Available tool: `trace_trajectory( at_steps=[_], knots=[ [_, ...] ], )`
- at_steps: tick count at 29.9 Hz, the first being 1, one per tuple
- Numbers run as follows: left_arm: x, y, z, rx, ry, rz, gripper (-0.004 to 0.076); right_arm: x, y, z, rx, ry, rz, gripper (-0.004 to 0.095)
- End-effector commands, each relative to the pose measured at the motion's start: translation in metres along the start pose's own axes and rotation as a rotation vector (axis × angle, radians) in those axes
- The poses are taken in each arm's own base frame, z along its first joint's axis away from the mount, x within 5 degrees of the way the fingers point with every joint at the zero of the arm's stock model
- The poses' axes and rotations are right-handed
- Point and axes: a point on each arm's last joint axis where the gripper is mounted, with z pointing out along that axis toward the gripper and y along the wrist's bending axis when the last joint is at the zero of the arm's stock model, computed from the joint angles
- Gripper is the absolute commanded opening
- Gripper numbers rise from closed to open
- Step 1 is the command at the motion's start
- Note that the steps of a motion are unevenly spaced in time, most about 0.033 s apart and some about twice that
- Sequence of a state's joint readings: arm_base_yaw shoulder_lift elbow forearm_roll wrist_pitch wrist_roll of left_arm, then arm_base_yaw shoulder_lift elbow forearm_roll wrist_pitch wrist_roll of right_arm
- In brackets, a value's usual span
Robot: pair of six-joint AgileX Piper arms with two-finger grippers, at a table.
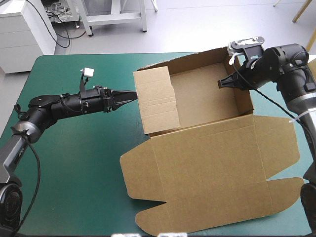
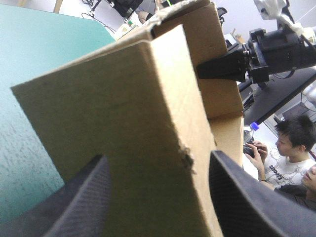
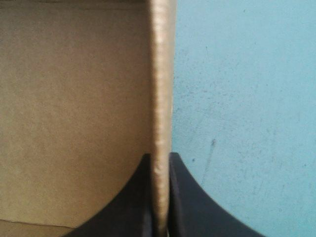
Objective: Fold the box
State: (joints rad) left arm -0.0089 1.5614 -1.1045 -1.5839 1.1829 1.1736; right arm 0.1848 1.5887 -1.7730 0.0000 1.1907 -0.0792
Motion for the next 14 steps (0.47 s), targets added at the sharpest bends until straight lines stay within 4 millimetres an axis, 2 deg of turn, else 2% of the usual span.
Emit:
trace_trajectory(
  at_steps=[1,8,11,14],
  knots=[
    [-0.013,-0.032,-0.005,0.133,-0.051,0.025,0.0420,-0.010,-0.001,-0.022,0.005,-0.134,0.002,-0.0020],
    [-0.014,-0.028,-0.006,0.004,-0.026,0.019,0.0419,-0.012,0.000,-0.022,0.001,-0.160,0.037,-0.0019],
    [-0.017,-0.030,-0.007,-0.081,0.029,0.034,0.0419,-0.013,0.009,-0.022,-0.012,-0.161,0.020,-0.0019],
    [-0.025,-0.042,-0.001,-0.080,0.050,0.064,0.0419,-0.017,0.025,-0.021,-0.030,-0.193,-0.006,-0.0019]
  ],
)
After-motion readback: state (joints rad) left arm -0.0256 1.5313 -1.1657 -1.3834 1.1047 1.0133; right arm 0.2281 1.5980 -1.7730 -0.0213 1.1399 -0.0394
